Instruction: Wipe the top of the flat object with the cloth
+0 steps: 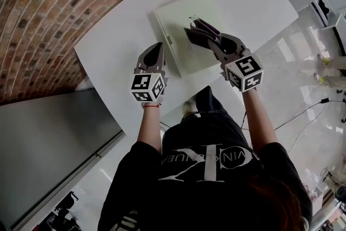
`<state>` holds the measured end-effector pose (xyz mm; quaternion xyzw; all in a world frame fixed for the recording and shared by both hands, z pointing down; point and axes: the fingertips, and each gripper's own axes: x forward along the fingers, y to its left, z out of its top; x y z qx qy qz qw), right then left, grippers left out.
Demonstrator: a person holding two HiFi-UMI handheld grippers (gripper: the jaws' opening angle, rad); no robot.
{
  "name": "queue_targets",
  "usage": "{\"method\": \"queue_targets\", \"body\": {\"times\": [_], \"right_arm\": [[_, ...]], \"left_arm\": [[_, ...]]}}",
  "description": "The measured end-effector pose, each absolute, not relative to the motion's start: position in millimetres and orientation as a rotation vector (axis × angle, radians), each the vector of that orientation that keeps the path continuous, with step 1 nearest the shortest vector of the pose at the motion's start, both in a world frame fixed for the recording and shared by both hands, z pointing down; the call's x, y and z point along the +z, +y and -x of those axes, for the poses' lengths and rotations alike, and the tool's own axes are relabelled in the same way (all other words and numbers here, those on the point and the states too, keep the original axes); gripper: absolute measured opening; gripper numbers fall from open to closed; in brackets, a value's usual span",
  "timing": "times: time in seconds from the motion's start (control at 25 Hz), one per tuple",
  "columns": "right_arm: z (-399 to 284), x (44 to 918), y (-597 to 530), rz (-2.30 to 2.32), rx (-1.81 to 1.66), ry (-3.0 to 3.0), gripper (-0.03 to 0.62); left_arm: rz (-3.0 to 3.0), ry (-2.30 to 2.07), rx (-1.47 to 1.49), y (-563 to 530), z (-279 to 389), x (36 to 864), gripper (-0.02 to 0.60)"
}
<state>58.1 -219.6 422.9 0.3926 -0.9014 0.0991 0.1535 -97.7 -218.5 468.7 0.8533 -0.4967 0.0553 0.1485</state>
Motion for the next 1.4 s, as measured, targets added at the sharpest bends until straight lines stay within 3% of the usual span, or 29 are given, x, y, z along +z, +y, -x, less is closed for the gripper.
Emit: {"method": "queue_targets", "body": {"times": [0.32, 0.68, 0.8, 1.0, 1.4], "right_arm": [[4.2, 421.1, -261.1, -0.857, 0.301, -2.651, 0.058], [81.8, 442.4, -307.5, -0.629, 0.442, -2.646, 0.058], [87.9, 479.2, -328.8, -0.644, 0.514, -2.489, 0.058], [85.2, 521.9, -354.8, -0.632, 0.461, -2.300, 0.058], [76.7, 536.3, -365.2, -0.582, 0.393, -2.267, 0.058]], "left_arm": [[-2.390, -1.365, 0.278, -228.2, 93.9, 505.5, 0.023], [-2.294, -1.292, 0.340, -236.9, 85.9, 538.3, 0.153], [-2.273, -1.295, 0.398, -239.0, 84.6, 549.2, 0.150], [-2.279, -1.306, 0.481, -240.7, 79.7, 554.5, 0.083], [-2.257, -1.323, 0.583, -241.7, 78.1, 556.7, 0.063]]}}
